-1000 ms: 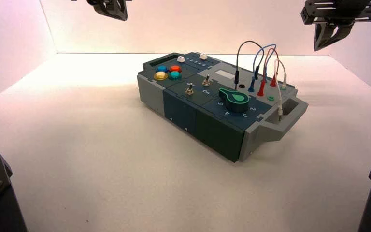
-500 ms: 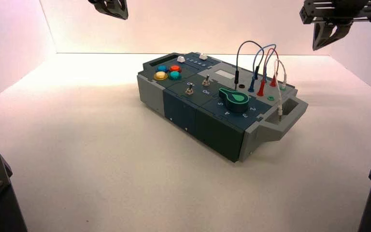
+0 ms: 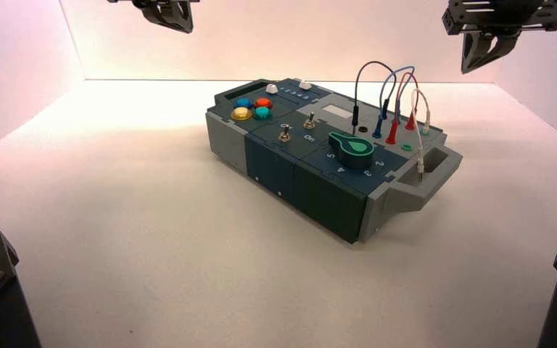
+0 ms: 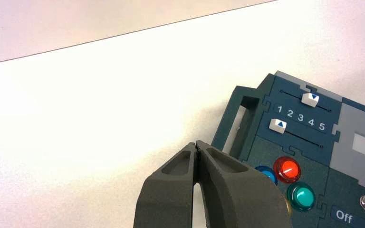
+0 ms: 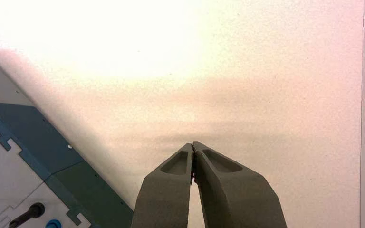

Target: Move the right gripper to the right.

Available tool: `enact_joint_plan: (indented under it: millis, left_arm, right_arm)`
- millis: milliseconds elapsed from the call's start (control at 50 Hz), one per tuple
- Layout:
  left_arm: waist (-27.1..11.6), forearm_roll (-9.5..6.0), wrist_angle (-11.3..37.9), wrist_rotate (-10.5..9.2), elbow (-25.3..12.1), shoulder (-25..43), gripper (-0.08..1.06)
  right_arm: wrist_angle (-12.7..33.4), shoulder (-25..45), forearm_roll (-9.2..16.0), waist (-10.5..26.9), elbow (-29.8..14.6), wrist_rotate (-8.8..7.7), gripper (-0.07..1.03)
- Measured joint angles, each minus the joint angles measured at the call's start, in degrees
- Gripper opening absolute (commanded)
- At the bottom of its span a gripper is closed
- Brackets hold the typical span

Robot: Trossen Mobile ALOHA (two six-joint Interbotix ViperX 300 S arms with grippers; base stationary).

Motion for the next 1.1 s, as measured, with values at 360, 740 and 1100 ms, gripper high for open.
enact_joint_plan:
  millis: [360, 740, 1100]
  left_arm:
    - [2.11, 0.44, 1.14, 1.14, -0.18, 0.00, -0.03]
    - [2.20, 0.53, 1.93, 2.29, -0.26, -0.35, -0.03]
    - [2.20, 0.44, 1.85, 3.25, -0.35, -0.35, -0.03]
  right_arm:
    - [0.00, 0.00, 0.00, 0.00, 0.00, -0.09, -0.02]
    - [0.00, -0.62, 0.00, -0.09, 0.00, 0.00, -0.02]
    - [0.00, -0.62, 0.00, -0.09, 0.09, -0.09, -0.02]
